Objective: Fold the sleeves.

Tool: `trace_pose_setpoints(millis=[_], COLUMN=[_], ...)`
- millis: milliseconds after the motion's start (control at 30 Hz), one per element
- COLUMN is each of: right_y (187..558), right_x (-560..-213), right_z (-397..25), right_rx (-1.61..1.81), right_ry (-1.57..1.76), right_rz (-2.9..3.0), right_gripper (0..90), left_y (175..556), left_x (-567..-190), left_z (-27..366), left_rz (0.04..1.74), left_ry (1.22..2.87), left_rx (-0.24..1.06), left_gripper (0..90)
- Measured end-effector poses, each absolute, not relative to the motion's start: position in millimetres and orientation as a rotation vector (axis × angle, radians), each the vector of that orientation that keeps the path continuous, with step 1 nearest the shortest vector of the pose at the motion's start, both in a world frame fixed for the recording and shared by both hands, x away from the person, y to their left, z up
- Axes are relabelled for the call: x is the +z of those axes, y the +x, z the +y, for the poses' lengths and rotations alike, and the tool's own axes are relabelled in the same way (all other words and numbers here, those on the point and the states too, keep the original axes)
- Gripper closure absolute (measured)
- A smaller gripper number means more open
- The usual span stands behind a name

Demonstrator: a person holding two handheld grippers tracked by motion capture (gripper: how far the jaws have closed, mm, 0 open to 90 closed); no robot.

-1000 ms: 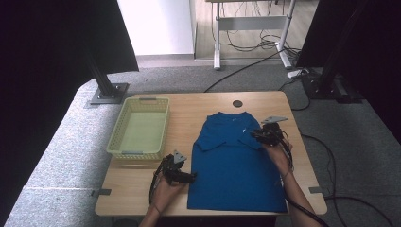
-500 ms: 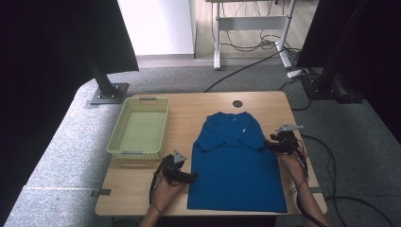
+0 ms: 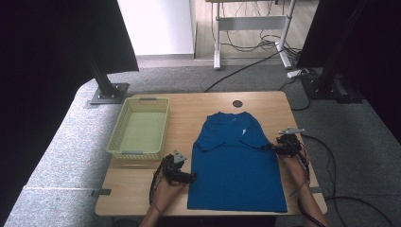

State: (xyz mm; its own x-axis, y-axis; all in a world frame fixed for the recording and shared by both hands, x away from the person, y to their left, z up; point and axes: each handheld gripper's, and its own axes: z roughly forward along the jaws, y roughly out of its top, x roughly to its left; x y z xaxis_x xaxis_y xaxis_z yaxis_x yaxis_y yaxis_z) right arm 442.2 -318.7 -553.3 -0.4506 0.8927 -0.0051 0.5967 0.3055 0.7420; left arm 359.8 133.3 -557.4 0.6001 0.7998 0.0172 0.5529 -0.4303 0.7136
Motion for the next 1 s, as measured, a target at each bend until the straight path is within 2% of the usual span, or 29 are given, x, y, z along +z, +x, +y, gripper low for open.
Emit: trace_pose_setpoints(millis=[233, 567, 1000], right_y=[436, 426, 395], right_x=[-547, -533, -523], right_z=[-314, -308, -306], right_rx=[0.996, 1.046, 1.053], right_ry=[1.295, 1.273, 1.235], right_rz=[2.163, 2.185, 2.200], right_gripper=[39.1, 21.9, 15.4], left_y=[360, 360, 360], left_x=[-557, -557, -557], left_z=[133, 134, 134], left_rz=[1.065, 1.058, 1.056], left_ry=[2.147, 2.150, 2.151], left_rx=[0.467, 0.464, 0.463], left_gripper=[0.0, 0.0, 0.0])
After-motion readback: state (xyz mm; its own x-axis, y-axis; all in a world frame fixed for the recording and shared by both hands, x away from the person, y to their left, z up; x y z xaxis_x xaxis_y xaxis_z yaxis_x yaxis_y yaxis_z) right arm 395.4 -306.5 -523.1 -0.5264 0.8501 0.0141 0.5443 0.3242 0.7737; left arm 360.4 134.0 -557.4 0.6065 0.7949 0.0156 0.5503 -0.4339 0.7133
